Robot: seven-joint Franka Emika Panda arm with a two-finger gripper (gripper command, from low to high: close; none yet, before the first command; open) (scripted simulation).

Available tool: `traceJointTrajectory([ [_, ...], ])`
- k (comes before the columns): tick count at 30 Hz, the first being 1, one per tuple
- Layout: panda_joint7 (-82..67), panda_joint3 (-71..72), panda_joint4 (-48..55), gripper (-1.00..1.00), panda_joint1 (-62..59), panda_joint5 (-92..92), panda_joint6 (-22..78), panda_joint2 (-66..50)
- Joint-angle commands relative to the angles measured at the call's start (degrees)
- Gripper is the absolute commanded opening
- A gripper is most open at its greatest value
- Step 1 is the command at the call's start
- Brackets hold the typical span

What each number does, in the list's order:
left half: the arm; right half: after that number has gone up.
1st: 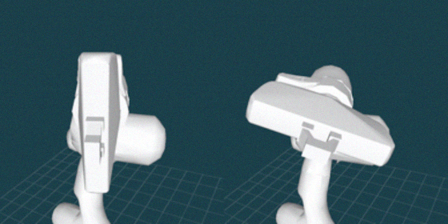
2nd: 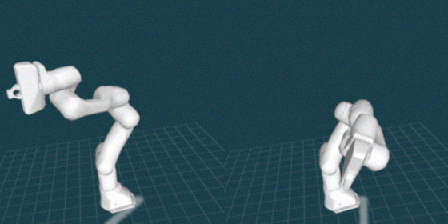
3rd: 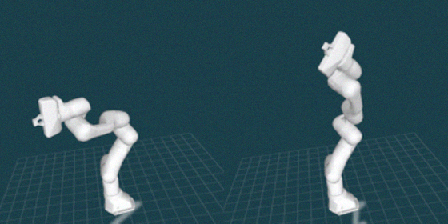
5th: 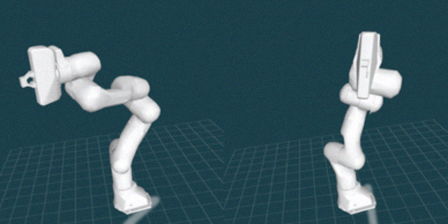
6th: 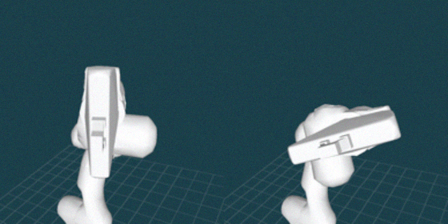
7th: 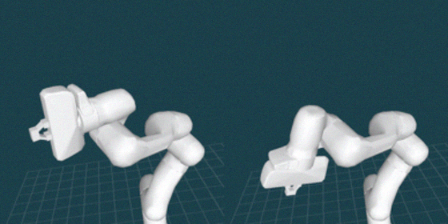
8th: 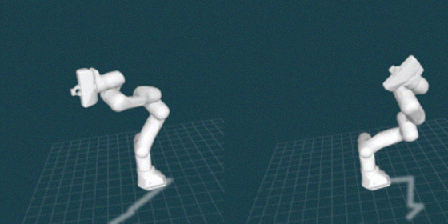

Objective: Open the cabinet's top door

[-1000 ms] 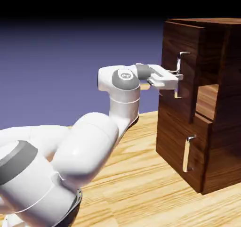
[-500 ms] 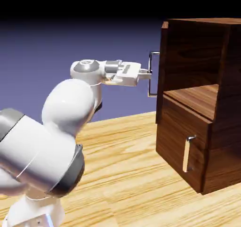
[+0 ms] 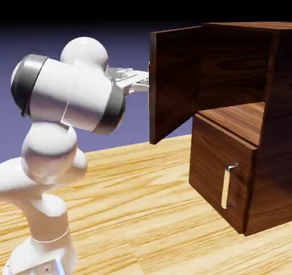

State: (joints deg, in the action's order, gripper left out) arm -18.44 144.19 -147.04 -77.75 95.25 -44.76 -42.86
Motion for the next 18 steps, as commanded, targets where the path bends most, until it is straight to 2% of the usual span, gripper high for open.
traceJointTrajectory([
  [1,1.34,-0.43,1.58,-1.0,1.02,-2.0,0.76,2.08],
  [9,9.02,-4.83,14.71,-1.0,6.58,-16.69,3.39,18.69],
  [18,10.1,-9.55,29.33,-1.0,7.64,-29.75,2.27,37.37],
])
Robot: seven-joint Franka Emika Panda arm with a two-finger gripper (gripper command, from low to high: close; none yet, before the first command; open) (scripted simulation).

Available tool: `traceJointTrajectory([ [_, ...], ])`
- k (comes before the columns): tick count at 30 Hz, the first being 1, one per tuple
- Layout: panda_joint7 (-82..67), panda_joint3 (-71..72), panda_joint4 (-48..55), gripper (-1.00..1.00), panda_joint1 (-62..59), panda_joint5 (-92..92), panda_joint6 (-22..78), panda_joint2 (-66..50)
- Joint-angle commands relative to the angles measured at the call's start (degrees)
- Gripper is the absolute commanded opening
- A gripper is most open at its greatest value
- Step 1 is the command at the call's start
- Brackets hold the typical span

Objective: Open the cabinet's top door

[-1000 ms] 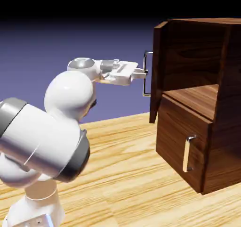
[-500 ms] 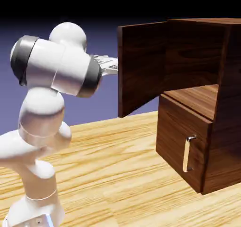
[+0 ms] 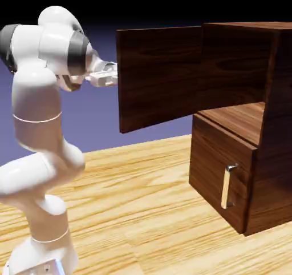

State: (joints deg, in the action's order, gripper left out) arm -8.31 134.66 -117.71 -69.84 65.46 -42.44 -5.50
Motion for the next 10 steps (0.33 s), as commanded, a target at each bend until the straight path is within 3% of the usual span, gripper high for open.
traceJointTrajectory([
  [1,-0.34,-0.4,1.63,-1.0,-0.5,-1.23,-0.2,2.09],
  [9,-4.58,-2.02,14.75,-1.0,-4.56,-9.93,-0.11,17.77],
  [10,-4.58,-2.02,14.75,1.0,-4.56,-9.93,-0.1,17.78],
])
